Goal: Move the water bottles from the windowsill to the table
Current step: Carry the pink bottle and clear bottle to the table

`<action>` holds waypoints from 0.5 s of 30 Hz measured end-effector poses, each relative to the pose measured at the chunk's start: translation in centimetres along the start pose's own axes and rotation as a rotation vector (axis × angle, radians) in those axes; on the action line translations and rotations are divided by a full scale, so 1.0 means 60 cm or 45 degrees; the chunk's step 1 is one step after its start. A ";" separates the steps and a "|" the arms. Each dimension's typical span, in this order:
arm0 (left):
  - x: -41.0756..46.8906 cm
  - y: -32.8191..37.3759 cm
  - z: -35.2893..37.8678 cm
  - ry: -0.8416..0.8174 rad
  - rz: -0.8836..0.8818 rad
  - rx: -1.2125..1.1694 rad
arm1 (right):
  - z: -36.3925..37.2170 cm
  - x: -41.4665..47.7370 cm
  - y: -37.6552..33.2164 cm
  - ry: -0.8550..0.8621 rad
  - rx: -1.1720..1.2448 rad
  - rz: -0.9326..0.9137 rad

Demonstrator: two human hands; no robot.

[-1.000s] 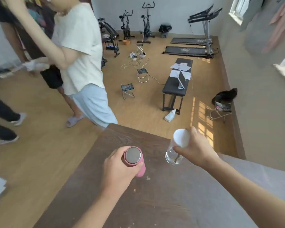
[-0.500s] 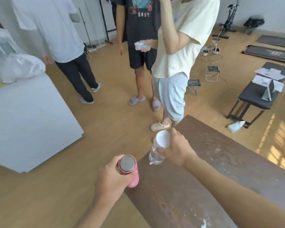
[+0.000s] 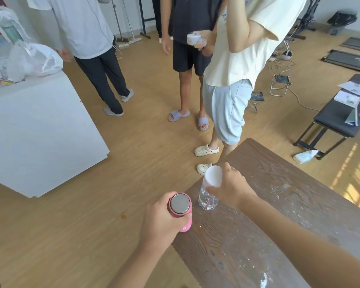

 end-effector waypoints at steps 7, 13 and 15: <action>0.010 -0.003 0.009 -0.030 -0.011 0.001 | 0.007 0.013 -0.008 -0.036 -0.006 -0.062; 0.007 -0.008 0.018 -0.059 -0.028 -0.012 | 0.018 0.017 0.003 -0.050 0.020 -0.108; 0.006 -0.008 0.019 -0.068 -0.044 0.003 | 0.019 0.017 0.006 -0.054 0.032 -0.110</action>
Point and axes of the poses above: each hand's wrist, its own x-axis towards the middle knuckle, its own z-axis out of the palm, y = z × x, the point moved 10 cm from there along x, towards the middle knuckle, and after that the axes turned 2 degrees about z, right-handed, at the moved point
